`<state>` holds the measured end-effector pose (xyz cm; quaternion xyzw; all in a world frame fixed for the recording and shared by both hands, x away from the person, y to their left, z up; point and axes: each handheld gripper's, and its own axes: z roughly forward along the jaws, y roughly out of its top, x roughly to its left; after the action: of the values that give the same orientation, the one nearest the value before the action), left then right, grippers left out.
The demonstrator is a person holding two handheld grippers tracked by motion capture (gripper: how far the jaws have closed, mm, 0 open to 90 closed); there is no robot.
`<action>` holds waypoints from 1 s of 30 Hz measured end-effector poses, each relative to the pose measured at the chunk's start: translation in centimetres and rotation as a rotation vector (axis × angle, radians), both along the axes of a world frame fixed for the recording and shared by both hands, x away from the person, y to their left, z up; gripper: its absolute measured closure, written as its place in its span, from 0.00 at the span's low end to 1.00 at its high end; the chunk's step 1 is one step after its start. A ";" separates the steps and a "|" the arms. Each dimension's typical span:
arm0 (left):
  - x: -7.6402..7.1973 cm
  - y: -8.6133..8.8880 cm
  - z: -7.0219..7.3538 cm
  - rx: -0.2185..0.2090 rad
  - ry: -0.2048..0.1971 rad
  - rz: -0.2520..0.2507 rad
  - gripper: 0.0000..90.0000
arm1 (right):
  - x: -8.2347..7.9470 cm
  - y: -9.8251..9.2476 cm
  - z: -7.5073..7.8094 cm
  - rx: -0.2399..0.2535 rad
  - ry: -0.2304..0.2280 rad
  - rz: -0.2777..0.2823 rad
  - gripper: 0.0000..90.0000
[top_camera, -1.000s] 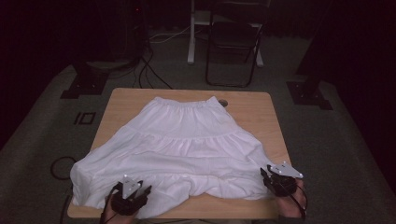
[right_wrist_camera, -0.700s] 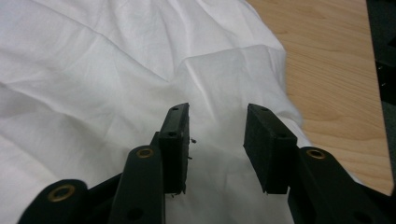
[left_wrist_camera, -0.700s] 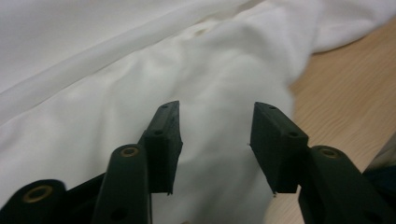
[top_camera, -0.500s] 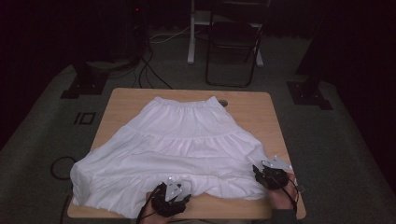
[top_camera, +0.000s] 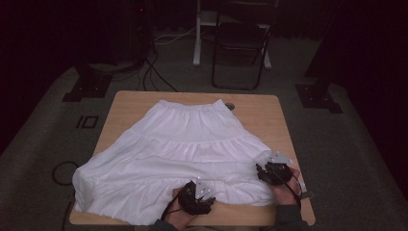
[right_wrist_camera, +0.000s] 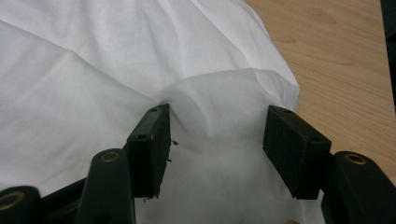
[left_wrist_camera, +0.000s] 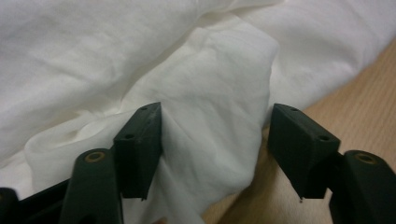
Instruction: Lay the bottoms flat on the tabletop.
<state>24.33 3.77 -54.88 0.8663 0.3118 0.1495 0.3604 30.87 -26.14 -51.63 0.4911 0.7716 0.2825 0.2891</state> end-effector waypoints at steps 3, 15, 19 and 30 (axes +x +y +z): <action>0.1 0.0 0.2 -0.002 0.000 0.011 0.60 | 1.0 0.0 -0.5 -0.012 0.033 -0.009 0.49; -2.6 1.0 0.5 -0.011 0.076 -0.167 0.93 | 2.6 -0.7 -1.3 -0.047 0.142 -0.049 0.87; -4.1 1.4 0.4 -0.023 0.087 -0.226 0.94 | 2.2 -1.3 -1.1 -0.061 0.133 -0.078 0.92; -7.1 0.1 0.2 -0.009 0.093 -0.373 0.92 | -0.6 -4.0 0.0 -0.063 0.035 -0.209 0.94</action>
<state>17.22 3.92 -54.67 0.9134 0.1629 0.0388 0.3710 30.25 -30.10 -51.61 0.5645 0.7297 0.2177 0.3186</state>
